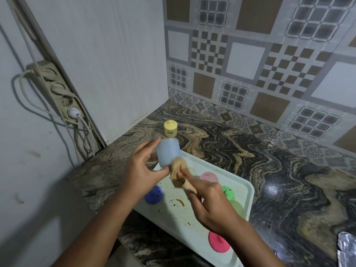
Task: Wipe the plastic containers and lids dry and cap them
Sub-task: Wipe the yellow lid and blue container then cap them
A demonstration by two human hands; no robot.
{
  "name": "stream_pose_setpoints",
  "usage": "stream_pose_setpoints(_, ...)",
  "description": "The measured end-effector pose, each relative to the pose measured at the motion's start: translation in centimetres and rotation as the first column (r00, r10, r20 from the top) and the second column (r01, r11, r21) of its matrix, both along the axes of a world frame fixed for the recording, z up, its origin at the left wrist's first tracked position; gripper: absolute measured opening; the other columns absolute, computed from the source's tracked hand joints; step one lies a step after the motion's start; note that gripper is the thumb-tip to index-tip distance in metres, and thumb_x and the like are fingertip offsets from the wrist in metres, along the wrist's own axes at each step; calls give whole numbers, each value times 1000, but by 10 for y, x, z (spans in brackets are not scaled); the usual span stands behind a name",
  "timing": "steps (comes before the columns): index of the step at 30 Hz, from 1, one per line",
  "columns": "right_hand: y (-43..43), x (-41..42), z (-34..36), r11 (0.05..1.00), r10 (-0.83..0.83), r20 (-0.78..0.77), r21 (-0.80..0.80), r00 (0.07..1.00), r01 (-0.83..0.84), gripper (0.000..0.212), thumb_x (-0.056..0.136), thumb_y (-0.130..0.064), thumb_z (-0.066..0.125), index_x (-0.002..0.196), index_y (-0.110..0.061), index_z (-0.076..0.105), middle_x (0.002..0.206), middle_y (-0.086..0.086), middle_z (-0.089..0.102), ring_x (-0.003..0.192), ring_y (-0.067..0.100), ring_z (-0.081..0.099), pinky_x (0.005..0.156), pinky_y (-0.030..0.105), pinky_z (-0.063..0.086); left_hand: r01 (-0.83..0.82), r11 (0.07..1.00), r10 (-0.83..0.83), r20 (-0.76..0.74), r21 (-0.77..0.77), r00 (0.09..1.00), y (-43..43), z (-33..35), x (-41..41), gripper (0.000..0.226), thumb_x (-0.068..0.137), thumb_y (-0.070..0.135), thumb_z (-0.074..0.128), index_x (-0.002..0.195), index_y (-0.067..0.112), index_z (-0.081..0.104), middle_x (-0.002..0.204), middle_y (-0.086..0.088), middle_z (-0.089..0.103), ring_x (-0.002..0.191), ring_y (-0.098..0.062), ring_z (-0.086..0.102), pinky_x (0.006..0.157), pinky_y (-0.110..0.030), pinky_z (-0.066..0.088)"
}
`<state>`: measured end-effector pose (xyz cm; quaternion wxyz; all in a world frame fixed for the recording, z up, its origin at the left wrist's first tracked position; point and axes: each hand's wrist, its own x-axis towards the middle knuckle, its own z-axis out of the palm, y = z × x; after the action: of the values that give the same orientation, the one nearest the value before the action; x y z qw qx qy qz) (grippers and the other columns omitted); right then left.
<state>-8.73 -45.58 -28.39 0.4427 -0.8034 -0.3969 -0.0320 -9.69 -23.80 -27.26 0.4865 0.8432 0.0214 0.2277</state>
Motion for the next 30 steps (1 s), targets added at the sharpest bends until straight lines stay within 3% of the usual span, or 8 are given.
stream_pose_setpoints(2, -5, -9, -2, 999, 37, -139, 9, 990, -36, 31, 102, -5, 51, 110, -26, 73, 91, 6, 69, 73, -8, 54, 86, 6, 42, 13, 1000, -12, -9, 25, 1000, 6, 6, 1, 83, 66, 10, 90, 140, 24, 54, 131, 14, 51, 120, 5, 55, 97, -20, 50)
stream_pose_setpoints(4, -7, -11, -1, 987, -66, -299, 119, 952, 105, 32, 103, -14, 49, 78, -25, 65, 64, 0, 64, 61, 1, 57, 71, 17, 46, 50, 998, -48, -57, 37, 997, 7, 12, -1, 81, 66, 11, 90, 137, 32, 56, 131, 23, 49, 122, 1, 54, 97, -19, 50)
stream_pose_setpoints(9, 5, 18, 20, 792, -256, -530, 365, 808, 490, 52, 97, -38, 50, 67, 5, 46, 59, 0, 42, 57, 11, 36, 51, 30, 28, 110, 994, -106, -168, 14, 980, -1, 14, -7, 79, 68, 12, 89, 133, 42, 54, 131, 9, 60, 101, 4, 66, 70, -7, 49)
stream_pose_setpoints(15, 20, 24, 50, 886, -230, -374, 302, 898, 353, 41, 108, -19, 47, 74, 2, 55, 51, 3, 58, 42, 9, 54, 43, 27, 43, 126, 992, -127, -117, -22, 985, -19, 11, -5, 93, 61, 15, 95, 135, 45, 46, 133, 21, 55, 102, 9, 65, 80, -17, 57)
stream_pose_setpoints(19, 21, 27, 38, 933, -243, -221, 213, 945, 290, 34, 102, -30, 46, 71, -43, 51, 52, 4, 58, 48, 24, 54, 49, 44, 43, 78, 994, -86, -103, -77, 991, -12, 5, -5, 87, 58, 26, 96, 129, 51, 54, 123, 3, 68, 98, -3, 71, 83, -38, 61)
stream_pose_setpoints(22, 19, 20, 25, 962, -201, -187, 149, 962, 230, 24, 101, -40, 43, 82, -54, 45, 54, 5, 54, 48, 21, 52, 51, 47, 45, 42, 999, -42, -63, 3, 997, -8, 9, -6, 81, 57, 28, 95, 130, 41, 59, 122, 8, 67, 99, -2, 69, 81, -28, 60)
stream_pose_setpoints(27, 2, 8, 2, 999, -17, -238, 40, 971, 27, 28, 101, -23, 43, 78, -12, 56, 53, 6, 56, 50, 28, 54, 58, 44, 47, 24, 998, -23, -21, 51, 1000, 6, 13, -6, 77, 62, 13, 92, 126, 43, 59, 130, 26, 55, 121, 0, 54, 83, -24, 56)
stream_pose_setpoints(30, -6, 4, 2, 984, -74, -384, 120, 920, 129, 42, 102, -23, 46, 65, -5, 53, 51, 5, 58, 49, 17, 53, 55, 33, 46, 11, 1000, -10, -89, 6, 996, 8, 9, -7, 78, 63, 21, 92, 128, 45, 55, 127, 38, 50, 116, 12, 53, 80, -31, 60)
